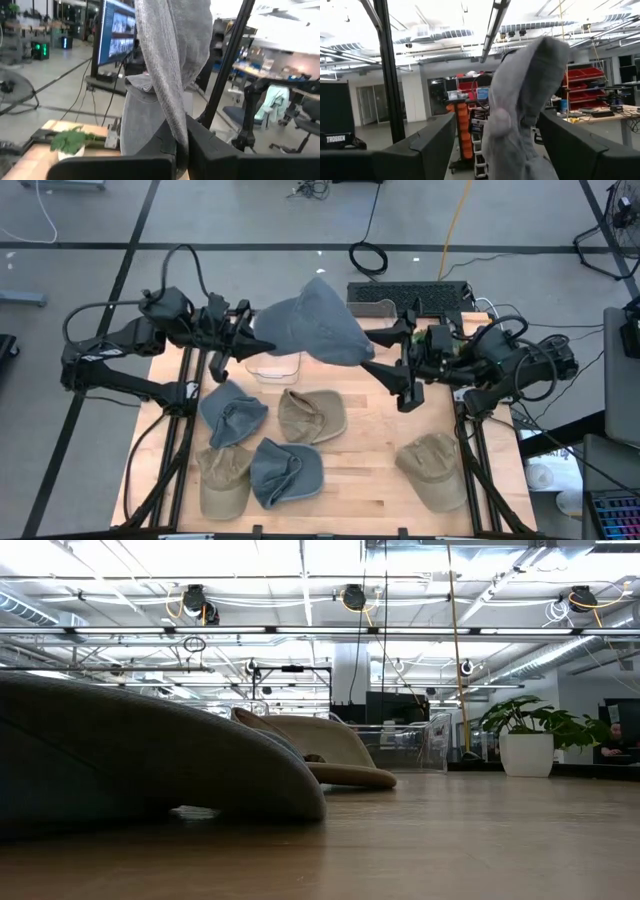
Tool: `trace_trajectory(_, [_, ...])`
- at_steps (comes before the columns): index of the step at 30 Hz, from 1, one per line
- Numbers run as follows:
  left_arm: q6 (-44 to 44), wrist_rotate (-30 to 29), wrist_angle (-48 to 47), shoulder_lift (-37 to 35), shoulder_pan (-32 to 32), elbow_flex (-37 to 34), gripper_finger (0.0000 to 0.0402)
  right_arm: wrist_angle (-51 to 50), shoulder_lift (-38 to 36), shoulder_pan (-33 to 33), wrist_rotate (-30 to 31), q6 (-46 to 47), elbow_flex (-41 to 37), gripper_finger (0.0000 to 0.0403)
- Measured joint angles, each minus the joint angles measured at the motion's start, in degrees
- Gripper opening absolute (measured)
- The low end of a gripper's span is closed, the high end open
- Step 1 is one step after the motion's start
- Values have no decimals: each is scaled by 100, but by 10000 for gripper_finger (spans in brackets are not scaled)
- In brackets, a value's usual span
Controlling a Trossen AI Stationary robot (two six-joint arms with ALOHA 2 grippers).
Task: Pick & Place hat
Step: Put the top right blue cap into the right transparent bin
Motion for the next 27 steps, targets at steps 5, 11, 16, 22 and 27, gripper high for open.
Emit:
trace_trajectory(5, [20, 0, -46, 123, -1, 0, 8, -2, 40, 0, 0, -11, 0, 260])
trace_trajectory(11, [18, 2, -11, 196, -1, 1, 8, -37, 36, 0, 8, 82, 2, 213])
trace_trajectory(16, [18, 4, 218, 183, -1, 0, 8, -84, 36, 0, 26, 90, 2, 158])
trace_trajectory(22, [17, 48, 222, 175, -1, 0, 8, -84, 36, 0, 33, -201, 2, 88])
trace_trajectory(27, [-32, 52, 162, 199, -1, 0, 9, -74, 36, 0, 35, -406, 2, 15])
